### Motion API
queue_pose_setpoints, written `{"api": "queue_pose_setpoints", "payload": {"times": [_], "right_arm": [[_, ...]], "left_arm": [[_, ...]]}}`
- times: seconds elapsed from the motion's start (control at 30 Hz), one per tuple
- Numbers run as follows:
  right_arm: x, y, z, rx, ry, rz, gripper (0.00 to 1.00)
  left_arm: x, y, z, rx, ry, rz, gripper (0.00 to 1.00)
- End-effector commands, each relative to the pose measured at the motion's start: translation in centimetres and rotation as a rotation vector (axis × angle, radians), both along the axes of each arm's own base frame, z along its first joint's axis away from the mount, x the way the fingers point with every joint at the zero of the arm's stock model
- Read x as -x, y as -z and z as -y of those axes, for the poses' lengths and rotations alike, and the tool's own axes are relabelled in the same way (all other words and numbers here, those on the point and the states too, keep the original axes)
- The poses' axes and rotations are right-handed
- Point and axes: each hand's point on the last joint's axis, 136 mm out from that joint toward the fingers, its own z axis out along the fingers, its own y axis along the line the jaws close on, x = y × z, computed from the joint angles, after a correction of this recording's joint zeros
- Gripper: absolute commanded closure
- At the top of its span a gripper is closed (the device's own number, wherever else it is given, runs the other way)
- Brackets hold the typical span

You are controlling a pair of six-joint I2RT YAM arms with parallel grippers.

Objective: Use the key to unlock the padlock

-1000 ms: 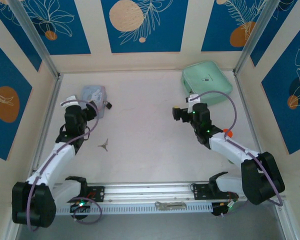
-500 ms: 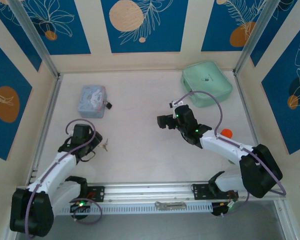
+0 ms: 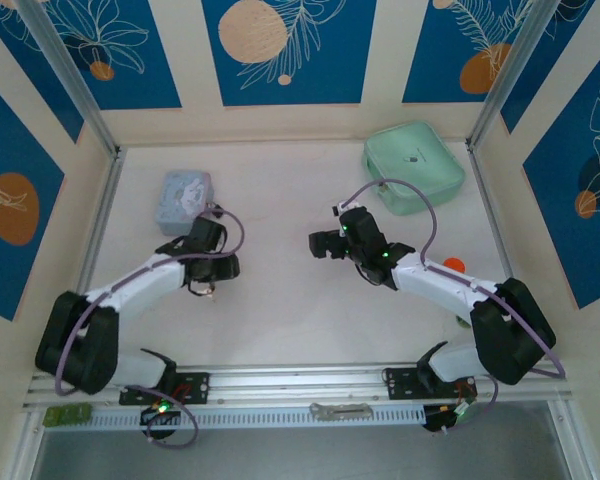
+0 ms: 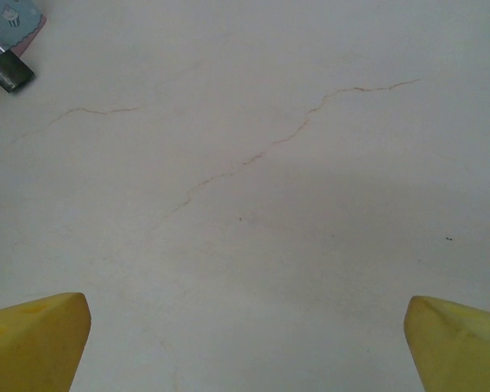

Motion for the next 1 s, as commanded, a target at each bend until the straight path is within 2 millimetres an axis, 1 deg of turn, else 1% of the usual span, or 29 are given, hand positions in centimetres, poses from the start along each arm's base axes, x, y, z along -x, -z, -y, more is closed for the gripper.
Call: {"api": "queue_pose_setpoints", "payload": {"times": [0.0,0.07,0.23,0.47,0.57,0.7,0.87,0.97], "right_arm": [[0.2,-0.4,-0.4,-0.012,-0.002,-0.016,0.01],[0.3,-0.2,-0.3,-0.01,-0.001,-0.019,0.01],[0.4,0.1,-0.2,-0.006,0.007,-0.027,0.01],[0.3,0.1,-0.3,0.012,0.004,-0.02,0.01],[0.3,0.2,-0.3,0.015,0.006,-0.018,0.01],[0.4,-0.1,-0.3,0.018,0.002,-0.01,0.01],[0.6,-0.5,0.2,0.034,0.013,0.009,0.01],[0.7,-0.6,0.3,0.029,0.017,0.018,0.01]], "left_arm": [[1.1,1.2,-2.0,-0.191,0.073,-0.084,0.5],[1.3,1.5,-2.6,-0.249,0.084,-0.101,0.51],[1.9,1.8,-3.3,-0.278,0.08,-0.117,0.54],[3.2,3.3,-3.8,-0.286,0.062,-0.175,0.55],[3.2,3.8,-3.5,-0.276,0.065,-0.18,0.58],[2.7,4.4,-3.1,-0.276,0.079,-0.2,0.65],[2.6,5.4,-2.6,-0.263,0.084,-0.229,0.86],[2.5,5.5,-2.3,-0.244,0.079,-0.223,0.97]]}}
